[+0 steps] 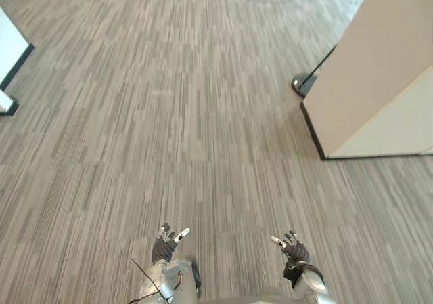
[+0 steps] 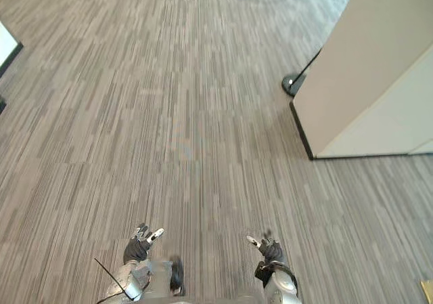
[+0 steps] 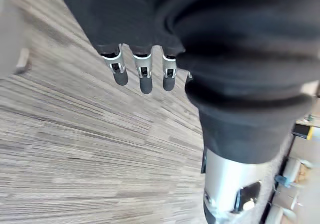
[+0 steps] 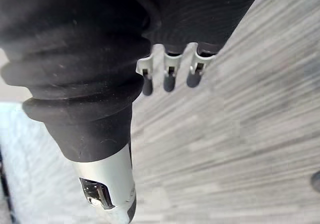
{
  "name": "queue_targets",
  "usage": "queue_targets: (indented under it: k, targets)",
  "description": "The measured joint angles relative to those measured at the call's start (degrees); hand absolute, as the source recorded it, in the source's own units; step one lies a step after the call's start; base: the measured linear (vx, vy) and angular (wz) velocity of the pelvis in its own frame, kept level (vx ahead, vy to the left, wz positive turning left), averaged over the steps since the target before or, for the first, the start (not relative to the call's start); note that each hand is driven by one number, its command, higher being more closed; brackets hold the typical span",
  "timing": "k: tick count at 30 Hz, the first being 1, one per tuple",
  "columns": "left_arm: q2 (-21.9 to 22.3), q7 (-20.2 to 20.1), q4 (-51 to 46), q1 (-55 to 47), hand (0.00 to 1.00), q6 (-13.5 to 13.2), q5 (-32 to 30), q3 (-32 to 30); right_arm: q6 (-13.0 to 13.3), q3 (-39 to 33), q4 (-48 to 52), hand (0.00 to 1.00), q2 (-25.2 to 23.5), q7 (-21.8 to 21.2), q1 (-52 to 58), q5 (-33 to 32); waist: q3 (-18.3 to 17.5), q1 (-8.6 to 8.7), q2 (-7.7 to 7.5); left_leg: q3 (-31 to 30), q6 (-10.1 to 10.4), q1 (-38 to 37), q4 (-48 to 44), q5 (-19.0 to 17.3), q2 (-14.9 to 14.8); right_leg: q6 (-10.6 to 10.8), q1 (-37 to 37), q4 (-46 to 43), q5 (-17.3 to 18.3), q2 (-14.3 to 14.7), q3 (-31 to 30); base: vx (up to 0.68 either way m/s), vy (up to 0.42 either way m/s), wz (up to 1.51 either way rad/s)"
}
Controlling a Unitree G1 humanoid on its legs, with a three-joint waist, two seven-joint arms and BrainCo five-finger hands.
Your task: Organize washtable
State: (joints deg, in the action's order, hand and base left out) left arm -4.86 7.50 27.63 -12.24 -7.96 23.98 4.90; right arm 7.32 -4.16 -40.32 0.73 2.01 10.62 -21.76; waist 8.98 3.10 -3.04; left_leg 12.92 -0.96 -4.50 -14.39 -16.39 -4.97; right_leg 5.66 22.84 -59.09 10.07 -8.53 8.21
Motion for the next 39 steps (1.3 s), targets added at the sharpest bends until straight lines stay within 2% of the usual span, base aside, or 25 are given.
queue_targets:
  k: [2,3,4,5,6,8,10,12,13,16,19,21,22,23,24,25,26,28,30,31,32,33,35,37,39]
  targets:
    - [-0.2,-0.1,0.3,1.5,0.00,0.0,0.0,1.4,-0.3,-2.1,-0.1,0.00,0.3,0.0,2.7,0.0,0.4,1.54,0.58,-2.8,1.8,-4.2,0.5,-3.6,-0.3,-0.5,3.6,21.6,-0.8,0.5,0.2,0.77,-0.186,0.79]
    - [-0.5,-0.1,0.7,2.3,0.00,0.0,-0.4,1.2,-0.6,-3.5,-0.9,0.00,0.7,0.3,3.2,0.0,0.5,2.12,0.51,-3.4,2.7,-7.1,1.7,-5.3,-0.3,-0.1,3.1,37.7,-5.3,0.3,-0.4,0.57,-0.190,0.68]
    - [-0.5,0.0,1.0,2.7,0.00,0.0,-1.1,1.2,-1.0,-4.2,-1.1,0.00,1.1,0.4,3.4,0.0,0.5,2.62,0.43,-4.1,4.1,-9.8,2.7,-6.4,-0.3,0.4,3.0,45.0,-9.4,0.2,-0.7,0.80,-0.252,0.58]
    - [-0.4,0.1,2.0,3.3,0.00,0.0,-1.5,1.2,-1.1,-4.3,-1.3,0.00,1.6,0.4,3.6,0.0,0.1,2.92,0.66,-5.1,4.5,-11.6,3.3,-6.9,-0.8,-0.1,2.7,43.8,-14.6,0.5,-1.2,0.88,-0.248,0.50]
    - [0.4,0.2,3.4,4.2,0.00,0.2,-2.4,1.3,-1.3,-4.5,-1.1,0.00,2.2,0.5,3.6,0.1,0.1,2.87,2.93,-5.6,4.9,-12.6,2.8,-5.6,-2.5,-2.1,3.7,39.1,-16.2,1.8,-2.0,1.02,-0.302,0.38]
    - [2.0,0.3,3.1,4.8,0.00,0.0,-2.5,0.7,-1.5,-5.5,-0.7,0.00,3.0,0.4,2.6,0.2,0.8,2.44,4.23,-5.8,5.4,-11.0,-6.4,-0.8,-4.4,-4.6,4.0,30.6,-9.2,3.0,-1.8,0.76,-0.258,0.26]
    - [5.8,0.3,3.1,4.4,0.00,0.0,-2.3,-1.2,-1.4,-7.1,1.7,0.00,2.5,0.5,3.1,0.3,2.8,2.59,7.30,-7.7,14.4,1.4,-42.3,9.8,-12.5,-6.4,-5.4,28.8,-2.4,4.6,3.7,0.67,-0.146,0.50]
    - [5.9,0.3,3.1,4.1,0.00,0.0,-1.7,-1.0,-1.5,-7.0,1.5,0.00,2.3,1.4,2.6,-0.3,3.2,1.91,6.29,-4.8,11.3,9.9,-59.6,8.9,-13.8,-7.8,-12.7,31.3,0.8,4.9,4.9,0.58,-0.055,0.43]
    - [5.2,0.4,3.1,3.4,0.00,0.0,-1.0,-1.0,-1.1,-6.9,1.2,0.00,1.8,1.7,1.7,-1.0,2.9,1.20,5.24,-1.1,9.2,14.1,-60.3,7.6,-13.3,-7.6,-17.5,35.6,1.2,4.8,4.9,0.54,-0.050,0.17]
    - [4.1,0.5,3.1,2.8,0.00,-0.1,0.1,-1.8,-1.0,-6.5,0.8,0.00,1.5,1.5,0.4,-1.5,2.6,-0.27,3.93,4.3,6.5,21.2,-52.1,6.0,-13.7,-6.3,-22.7,41.7,0.4,4.1,4.2,0.53,0.014,-0.17]
    - [4.0,1.6,3.4,1.4,0.00,0.0,0.9,-5.5,-1.2,-5.3,0.7,0.00,1.4,1.5,-1.5,-1.2,3.0,-1.06,3.12,4.0,5.7,23.2,-29.3,5.3,-14.9,-5.4,-26.4,42.8,0.5,2.8,0.4,0.56,0.174,-0.61]
    - [2.8,2.8,3.4,0.8,0.00,0.0,2.5,-6.0,-1.1,-4.2,1.2,0.00,1.5,1.6,-1.6,-1.1,3.0,-0.89,1.47,-3.1,7.5,22.8,-12.8,6.7,-14.7,-0.7,-27.7,39.8,4.0,-0.8,-3.4,0.51,0.384,-0.67]
    - [2.7,2.9,3.4,0.7,0.00,0.0,2.5,-6.1,-1.1,-4.2,1.2,0.00,1.6,1.6,-1.6,-1.1,3.0,-0.92,1.36,-5.7,8.4,22.9,-9.9,7.2,-14.9,0.2,-27.7,38.9,5.0,-1.7,-4.3,0.48,0.494,-0.84]
    - [2.7,3.1,3.4,0.5,0.00,0.0,2.6,-6.3,-0.9,-4.1,1.2,0.00,2.1,1.6,-1.6,-1.1,2.7,-0.94,1.60,-11.4,8.6,22.8,-4.6,9.1,-15.2,3.4,-28.0,36.6,8.3,-3.8,-6.8,0.39,0.477,-0.68]
    - [2.9,3.1,3.4,0.0,0.00,-0.1,2.6,-6.3,-0.9,-4.1,1.3,0.00,2.3,1.7,-1.6,-1.1,2.2,-0.94,2.27,-13.1,7.6,22.5,-3.0,10.0,-15.3,5.0,-28.1,36.0,9.7,-4.6,-7.5,0.55,0.779,-0.76]
    - [2.7,3.1,3.9,0.1,0.00,-0.1,2.6,-6.6,-1.1,-4.2,-0.3,0.00,2.0,1.7,-1.9,-1.0,1.9,-0.96,0.77,-12.7,15.0,23.5,-8.4,16.6,-13.6,7.7,-29.0,35.2,11.6,-7.6,-9.2,0.45,0.679,-0.36]
    - [1.4,3.4,4.5,0.2,0.00,-0.1,2.6,-6.9,-1.5,-3.5,-2.0,0.00,0.4,1.6,-1.9,-0.7,0.9,-0.50,-1.81,-11.6,13.5,25.5,-14.4,12.4,-11.5,7.4,-29.5,35.1,10.6,-10.1,-10.4,0.53,0.783,-0.22]
    - [-0.5,3.6,4.9,0.4,0.00,-0.1,2.5,-7.2,-1.7,-1.8,-2.7,0.00,-1.0,1.3,-1.3,0.0,0.0,-1.09,-2.77,-10.9,11.9,27.5,-22.1,6.5,-9.7,7.0,-29.1,33.9,5.1,-12.2,-11.6,0.38,0.555,0.00]
    - [-1.7,3.6,5.8,1.0,0.00,-0.1,2.3,-6.5,-1.7,-1.9,-2.8,0.00,-1.6,1.0,-2.2,0.4,-0.9,-0.91,-3.02,-9.1,9.1,26.4,-24.2,2.3,-7.3,2.3,-25.4,26.8,-6.0,-14.0,-12.3,0.43,0.614,0.06]
    - [-1.9,3.4,6.2,1.0,0.00,0.0,2.0,-5.4,-1.5,-2.0,-2.8,0.00,-1.7,1.0,-2.8,0.4,-0.8,-1.00,-2.79,-7.7,7.5,23.5,-21.8,1.4,-5.8,-1.9,-21.5,20.9,-16.6,-14.6,-13.7,0.38,0.459,0.09]
    - [-2.1,3.0,6.3,0.9,0.00,0.0,1.6,-4.7,-1.5,-1.9,-2.7,0.00,-1.9,1.0,-3.0,0.4,-0.7,-1.00,-2.46,-7.1,6.9,21.3,-20.0,1.6,-5.7,-3.1,-19.3,16.8,-18.8,-14.2,-14.7,0.36,0.353,0.01]
    - [-2.8,2.5,6.4,0.5,0.00,0.2,-0.2,-4.5,-1.5,-1.2,-2.7,0.00,-2.2,0.6,-3.3,0.3,-0.2,-0.92,-1.72,-5.9,5.9,16.7,-15.9,2.3,-5.0,-1.2,-14.8,7.0,-12.9,-12.3,-14.9,0.33,0.276,-0.13]
    - [-3.0,2.4,6.2,-0.4,0.00,0.2,-2.0,-4.3,-1.3,0.7,-2.5,0.00,-2.2,0.1,-2.9,0.3,-0.3,-0.80,-0.48,-3.3,4.8,9.0,-8.4,3.6,-4.1,-2.1,-10.4,1.9,-5.1,-9.8,-10.0,0.32,0.257,-0.28]
    - [-3.1,1.4,6.1,-0.3,0.00,0.1,-3.2,-2.7,-1.2,0.9,-0.5,0.00,-2.2,-0.9,-1.6,0.2,-0.7,-0.45,1.98,-1.0,4.6,3.4,-2.1,4.7,-3.7,-2.3,-7.6,8.9,0.8,-4.9,1.8,0.37,0.166,-0.27]
    - [-2.9,0.2,5.9,-0.4,0.00,0.1,-4.4,-2.7,-1.2,0.9,0.0,0.00,-2.0,-1.1,-1.1,-0.2,-1.0,0.16,1.50,0.2,4.6,1.6,-1.5,4.6,-2.8,-3.4,-8.3,24.6,0.6,-0.4,7.3,0.33,0.059,-0.13]
